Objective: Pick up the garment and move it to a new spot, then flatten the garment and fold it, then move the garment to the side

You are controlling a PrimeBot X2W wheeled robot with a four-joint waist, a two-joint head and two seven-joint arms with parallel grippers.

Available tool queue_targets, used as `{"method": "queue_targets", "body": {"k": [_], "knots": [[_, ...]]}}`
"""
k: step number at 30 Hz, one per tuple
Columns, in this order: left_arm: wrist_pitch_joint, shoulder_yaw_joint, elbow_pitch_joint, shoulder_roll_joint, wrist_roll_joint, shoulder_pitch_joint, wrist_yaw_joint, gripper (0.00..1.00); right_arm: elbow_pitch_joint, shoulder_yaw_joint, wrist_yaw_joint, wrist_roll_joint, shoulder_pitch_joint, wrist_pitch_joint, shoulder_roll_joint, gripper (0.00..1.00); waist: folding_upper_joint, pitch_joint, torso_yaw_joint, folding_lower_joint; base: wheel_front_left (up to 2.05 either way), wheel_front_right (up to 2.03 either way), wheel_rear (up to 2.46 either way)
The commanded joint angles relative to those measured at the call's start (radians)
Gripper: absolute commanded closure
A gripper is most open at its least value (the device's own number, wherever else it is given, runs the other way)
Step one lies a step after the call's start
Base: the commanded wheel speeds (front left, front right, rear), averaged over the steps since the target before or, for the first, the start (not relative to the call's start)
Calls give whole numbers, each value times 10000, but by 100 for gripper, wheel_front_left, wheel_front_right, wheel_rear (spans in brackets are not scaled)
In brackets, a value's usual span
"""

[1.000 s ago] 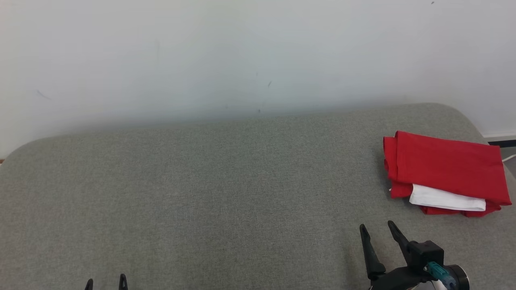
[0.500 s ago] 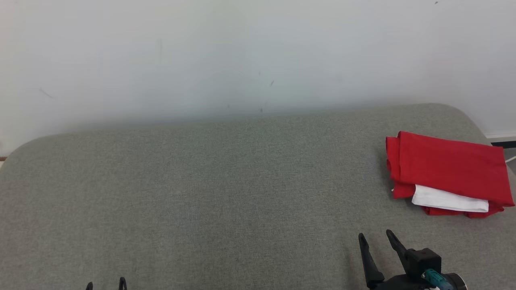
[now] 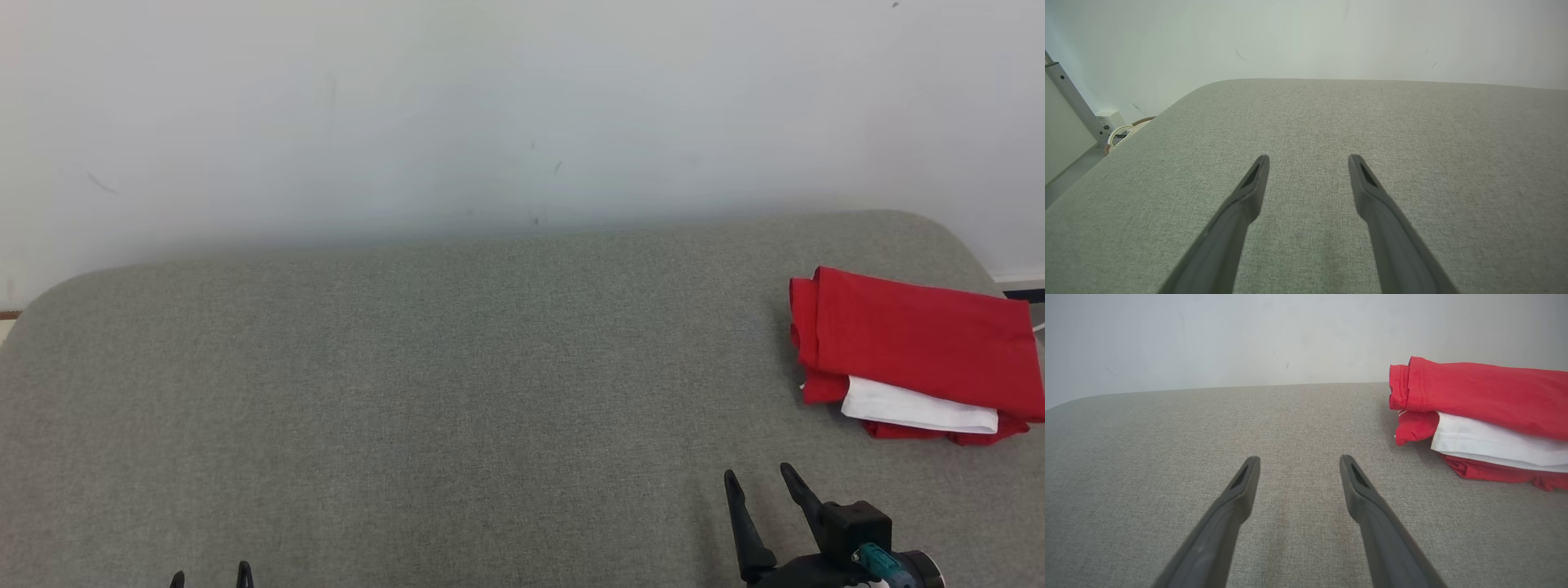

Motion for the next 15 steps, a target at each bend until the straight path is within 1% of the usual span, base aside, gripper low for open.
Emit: {"method": "queue_targets", "body": {"k": [1,15], "knots": [[-5,39,-110,38,-79,-106,-15,0,-148,-23,-2,-51,-303,-4,23,0,0,4,8,0,0,0,0],[-5,138,-106,31,-119,-145,-187,0,-155,-58,-4,-130,-333,-4,62,0,0,49,106,0,0,0,0]]}}
